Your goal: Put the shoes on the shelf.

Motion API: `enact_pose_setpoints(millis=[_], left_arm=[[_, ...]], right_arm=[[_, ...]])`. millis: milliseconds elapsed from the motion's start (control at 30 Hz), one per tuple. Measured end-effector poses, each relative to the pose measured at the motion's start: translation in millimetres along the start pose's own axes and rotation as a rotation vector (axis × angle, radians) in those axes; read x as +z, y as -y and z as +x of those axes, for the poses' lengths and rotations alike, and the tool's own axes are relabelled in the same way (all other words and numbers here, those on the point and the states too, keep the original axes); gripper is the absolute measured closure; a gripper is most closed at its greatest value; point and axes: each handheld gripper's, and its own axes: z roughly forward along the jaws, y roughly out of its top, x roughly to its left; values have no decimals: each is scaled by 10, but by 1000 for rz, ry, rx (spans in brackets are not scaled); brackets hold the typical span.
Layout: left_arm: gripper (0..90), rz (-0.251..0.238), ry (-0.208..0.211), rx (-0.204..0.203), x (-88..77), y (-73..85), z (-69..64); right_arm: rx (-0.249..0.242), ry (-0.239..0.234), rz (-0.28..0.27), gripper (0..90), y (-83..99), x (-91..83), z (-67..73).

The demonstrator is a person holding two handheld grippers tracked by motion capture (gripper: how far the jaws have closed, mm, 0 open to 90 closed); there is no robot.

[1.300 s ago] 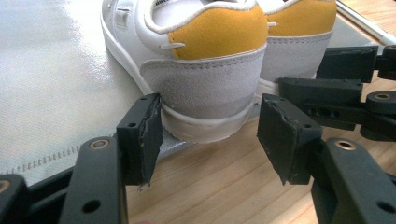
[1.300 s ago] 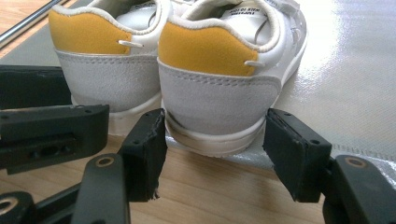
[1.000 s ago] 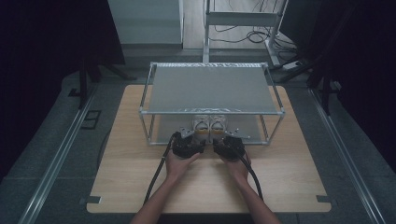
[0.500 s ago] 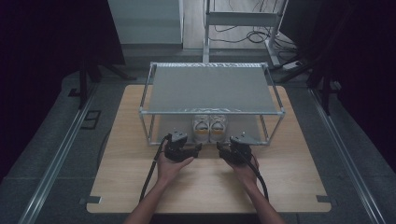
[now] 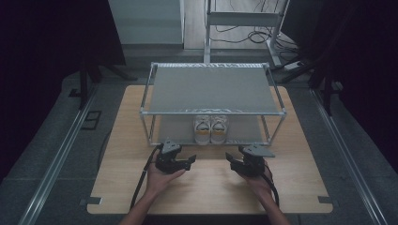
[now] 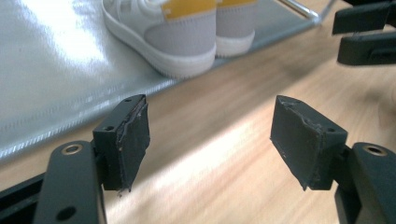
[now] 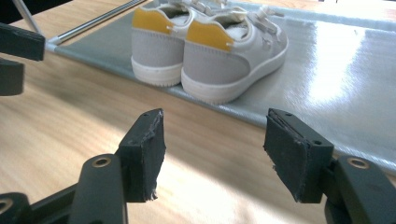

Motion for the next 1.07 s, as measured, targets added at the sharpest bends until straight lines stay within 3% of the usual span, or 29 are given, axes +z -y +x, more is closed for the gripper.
enact_pose_setpoints(millis=[133, 433, 567, 1067], left_arm=[[280, 11, 2, -3, -114, 180, 26], [279, 21, 3, -7, -250, 363, 58], [278, 17, -4, -5, -302, 403, 76], [276, 19, -17, -5, -335, 423, 111]], right_arm=[[-11, 0, 6, 372, 137, -148, -46], [-27, 7, 39, 369, 321, -352, -135], [-20, 13, 49, 370, 395, -421, -187], [-11, 16, 42, 356, 406, -425, -218]])
